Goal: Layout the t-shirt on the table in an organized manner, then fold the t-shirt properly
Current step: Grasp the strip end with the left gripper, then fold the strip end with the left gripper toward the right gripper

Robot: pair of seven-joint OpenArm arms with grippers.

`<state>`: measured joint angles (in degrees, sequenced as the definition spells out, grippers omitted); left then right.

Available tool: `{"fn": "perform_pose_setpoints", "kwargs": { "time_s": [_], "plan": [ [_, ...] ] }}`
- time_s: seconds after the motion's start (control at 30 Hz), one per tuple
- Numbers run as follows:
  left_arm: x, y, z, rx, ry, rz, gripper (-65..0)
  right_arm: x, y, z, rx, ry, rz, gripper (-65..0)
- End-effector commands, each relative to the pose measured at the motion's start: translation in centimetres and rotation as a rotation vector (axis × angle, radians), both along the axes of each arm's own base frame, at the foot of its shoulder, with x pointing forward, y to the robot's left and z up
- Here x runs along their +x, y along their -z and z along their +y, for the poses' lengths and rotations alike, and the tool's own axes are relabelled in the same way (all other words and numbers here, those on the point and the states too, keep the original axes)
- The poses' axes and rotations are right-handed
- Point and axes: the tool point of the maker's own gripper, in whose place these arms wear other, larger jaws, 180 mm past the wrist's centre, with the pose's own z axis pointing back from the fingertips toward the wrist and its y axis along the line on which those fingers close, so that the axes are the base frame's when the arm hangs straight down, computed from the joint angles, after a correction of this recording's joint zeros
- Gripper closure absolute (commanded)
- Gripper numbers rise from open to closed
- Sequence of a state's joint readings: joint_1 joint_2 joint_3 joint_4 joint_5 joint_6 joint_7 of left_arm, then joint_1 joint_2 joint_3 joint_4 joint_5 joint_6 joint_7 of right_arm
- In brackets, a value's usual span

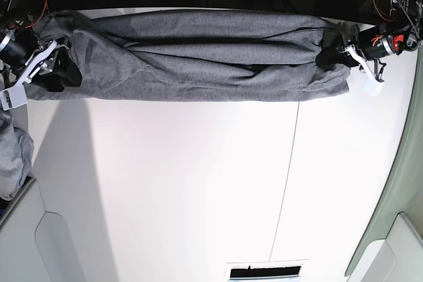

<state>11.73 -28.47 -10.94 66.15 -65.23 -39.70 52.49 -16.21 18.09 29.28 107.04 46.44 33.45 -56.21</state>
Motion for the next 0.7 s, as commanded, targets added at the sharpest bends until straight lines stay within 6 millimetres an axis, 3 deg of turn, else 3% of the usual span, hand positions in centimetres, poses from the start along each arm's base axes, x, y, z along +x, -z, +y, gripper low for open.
{"fn": "perform_pose_setpoints", "kwargs": {
  "time_s": [0.0, 0.33, 0.43, 0.53, 0.67],
  "plan": [
    [1.0, -1.1, 1.2, 0.024, 0.003, -0.035, 0.0, 0.6, -0.9, -0.2, 0.002, -0.002, -0.038, -27.9],
    [7.0, -7.1, 8.7, 0.228, 0.037, -0.160, 0.0, 0.5, -0.6, -0.3, 0.009, 0.004, -0.028, -27.9],
    [8.6, -9.0, 10.1, 0.269, 0.048, -0.191, 0.0, 0.5, -0.6, -0.3, 0.009, 0.005, -0.030, -27.9],
    [9.2, -10.2, 9.4, 0.288, 0.100, -0.204, 0.0, 0.5, -0.6, -0.4, 0.004, 0.005, -0.029, -27.9],
    [9.5, -12.1, 5.1, 0.283, 0.208, -0.307, 0.0, 0.7, -0.4, -0.9, -0.032, 0.016, -0.037, -27.9]
  ]
}}
